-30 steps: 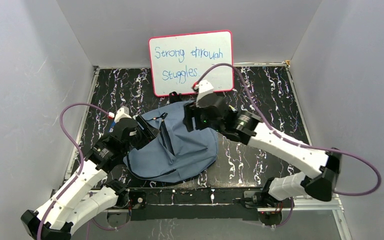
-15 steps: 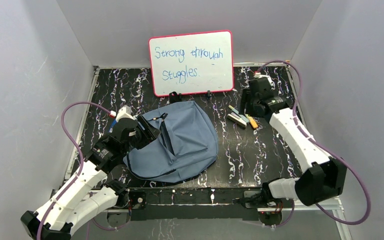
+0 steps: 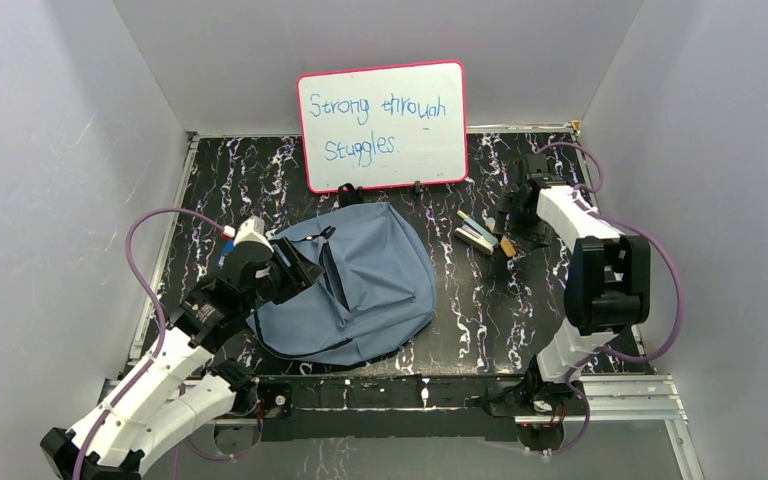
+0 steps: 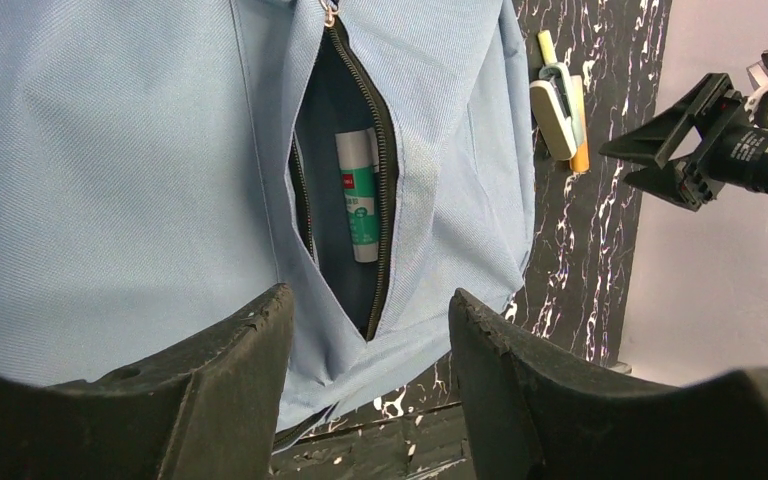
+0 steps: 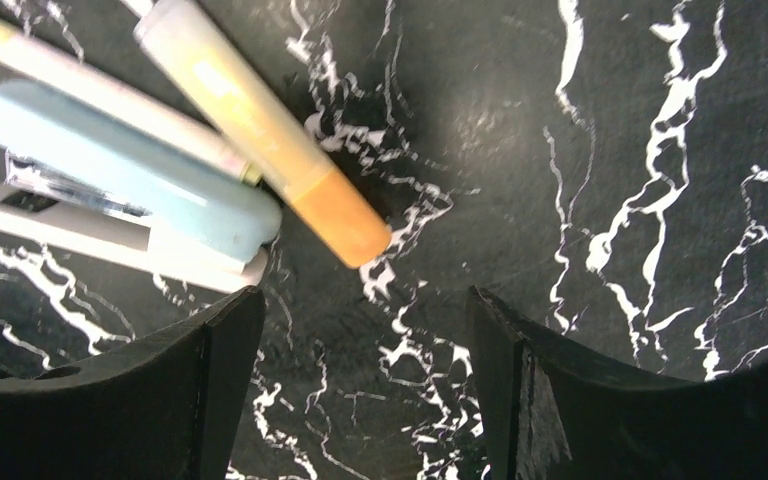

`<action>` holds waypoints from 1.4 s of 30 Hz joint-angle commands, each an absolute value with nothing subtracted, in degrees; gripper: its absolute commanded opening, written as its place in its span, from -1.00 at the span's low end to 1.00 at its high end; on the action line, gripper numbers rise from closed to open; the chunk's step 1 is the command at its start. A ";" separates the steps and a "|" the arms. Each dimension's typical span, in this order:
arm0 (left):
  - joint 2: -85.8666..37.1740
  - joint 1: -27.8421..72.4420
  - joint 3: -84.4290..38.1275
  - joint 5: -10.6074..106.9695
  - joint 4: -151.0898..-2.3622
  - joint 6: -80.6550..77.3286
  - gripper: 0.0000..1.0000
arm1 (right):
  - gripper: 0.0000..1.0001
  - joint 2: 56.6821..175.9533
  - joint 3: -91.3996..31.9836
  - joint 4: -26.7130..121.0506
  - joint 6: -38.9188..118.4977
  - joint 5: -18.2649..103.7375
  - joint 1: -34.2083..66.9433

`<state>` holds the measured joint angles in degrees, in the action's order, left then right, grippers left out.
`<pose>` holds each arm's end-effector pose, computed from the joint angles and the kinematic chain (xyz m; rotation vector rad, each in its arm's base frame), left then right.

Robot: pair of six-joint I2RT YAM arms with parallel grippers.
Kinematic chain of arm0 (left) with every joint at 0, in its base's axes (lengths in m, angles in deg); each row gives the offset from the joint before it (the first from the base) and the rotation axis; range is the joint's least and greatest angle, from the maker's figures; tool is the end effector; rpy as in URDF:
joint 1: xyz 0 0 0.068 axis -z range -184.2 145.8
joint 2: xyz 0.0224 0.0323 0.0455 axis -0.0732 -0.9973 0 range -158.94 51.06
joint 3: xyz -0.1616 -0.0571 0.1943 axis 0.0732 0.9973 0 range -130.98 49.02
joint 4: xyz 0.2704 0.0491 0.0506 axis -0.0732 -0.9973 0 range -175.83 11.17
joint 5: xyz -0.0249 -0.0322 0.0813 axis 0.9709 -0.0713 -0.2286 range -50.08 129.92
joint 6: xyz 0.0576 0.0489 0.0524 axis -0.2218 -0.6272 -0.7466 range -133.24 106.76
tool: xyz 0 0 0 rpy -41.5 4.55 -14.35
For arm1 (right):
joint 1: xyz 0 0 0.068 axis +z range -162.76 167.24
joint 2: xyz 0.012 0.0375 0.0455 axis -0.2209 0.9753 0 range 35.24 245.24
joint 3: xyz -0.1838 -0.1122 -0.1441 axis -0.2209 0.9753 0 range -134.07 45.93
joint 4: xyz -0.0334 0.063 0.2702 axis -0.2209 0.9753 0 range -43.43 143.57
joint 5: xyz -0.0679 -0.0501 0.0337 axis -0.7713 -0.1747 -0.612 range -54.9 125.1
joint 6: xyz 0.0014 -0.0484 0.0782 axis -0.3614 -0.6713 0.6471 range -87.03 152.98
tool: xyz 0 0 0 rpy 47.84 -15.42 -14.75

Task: Pack the student bag
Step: Move the stationery to the center of the board.

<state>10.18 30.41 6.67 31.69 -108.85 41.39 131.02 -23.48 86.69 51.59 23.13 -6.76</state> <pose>0.1963 -0.1212 0.2694 -0.4673 2.1139 -0.7922 0.3699 0.0217 0.1565 0.3543 2.6708 -0.1564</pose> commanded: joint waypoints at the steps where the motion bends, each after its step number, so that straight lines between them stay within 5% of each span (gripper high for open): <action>1: 11.60 30.60 7.53 32.08 -108.65 41.59 0.12 | 0.63 132.70 -27.42 82.75 48.74 24.57 -8.71; 14: 12.25 30.61 8.50 33.13 -108.53 43.01 0.12 | 0.64 141.70 -35.06 82.73 47.26 26.84 -8.67; 42: 13.85 30.56 12.22 33.30 -108.37 46.54 0.12 | 0.62 143.71 -31.54 84.25 44.83 32.83 -8.28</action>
